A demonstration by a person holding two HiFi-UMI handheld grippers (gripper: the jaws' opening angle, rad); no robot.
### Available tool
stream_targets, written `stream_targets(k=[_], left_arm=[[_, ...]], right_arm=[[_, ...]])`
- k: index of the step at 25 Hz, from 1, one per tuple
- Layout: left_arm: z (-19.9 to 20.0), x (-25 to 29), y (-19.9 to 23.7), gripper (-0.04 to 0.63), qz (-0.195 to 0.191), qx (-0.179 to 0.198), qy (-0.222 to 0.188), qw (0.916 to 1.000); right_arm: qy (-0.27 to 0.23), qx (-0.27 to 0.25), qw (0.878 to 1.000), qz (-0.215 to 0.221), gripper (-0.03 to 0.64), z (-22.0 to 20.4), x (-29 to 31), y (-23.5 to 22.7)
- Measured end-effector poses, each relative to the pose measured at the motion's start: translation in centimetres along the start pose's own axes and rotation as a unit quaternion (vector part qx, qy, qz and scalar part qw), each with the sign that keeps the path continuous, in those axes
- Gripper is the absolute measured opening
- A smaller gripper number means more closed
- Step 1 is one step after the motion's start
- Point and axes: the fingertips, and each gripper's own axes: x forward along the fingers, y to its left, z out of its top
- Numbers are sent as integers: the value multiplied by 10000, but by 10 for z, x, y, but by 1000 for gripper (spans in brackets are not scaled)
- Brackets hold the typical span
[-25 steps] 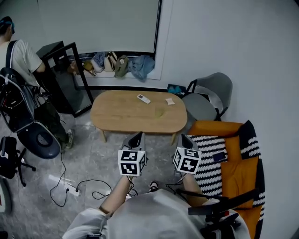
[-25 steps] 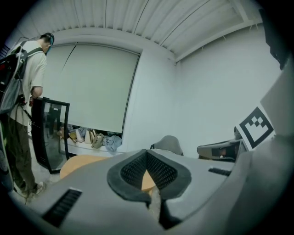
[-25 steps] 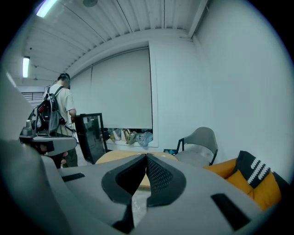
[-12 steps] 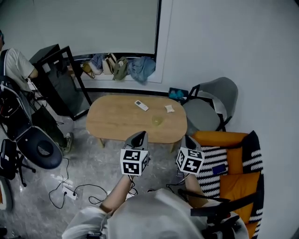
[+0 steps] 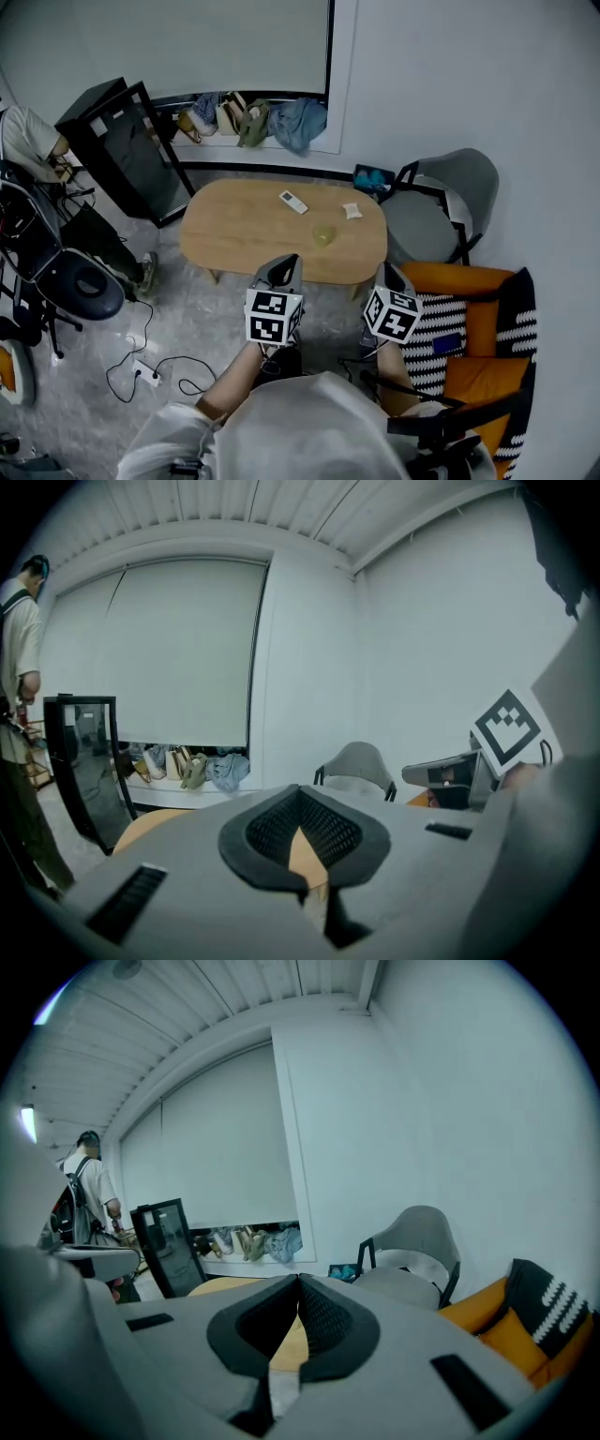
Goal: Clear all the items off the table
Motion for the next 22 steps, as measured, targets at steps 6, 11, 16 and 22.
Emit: stream_targets(k=[6,11,16,22], left_arm=[[12,35,12,3,-102,-36,-97,9999],[21,81,28,3,-166,-92,-123,9997],[43,139,43,3,-301,-158,-118,9994],[66,208,64,3,-446,-154,-29,9989]], right_arm=[[24,-25,9999,-158,23,7,21,-12],[65,-83,9993,-369,24,27,53,-30],[18,-131,9987,-498,24,64,99,-44],[97,-72,9980,-620,23,91,159,-56]])
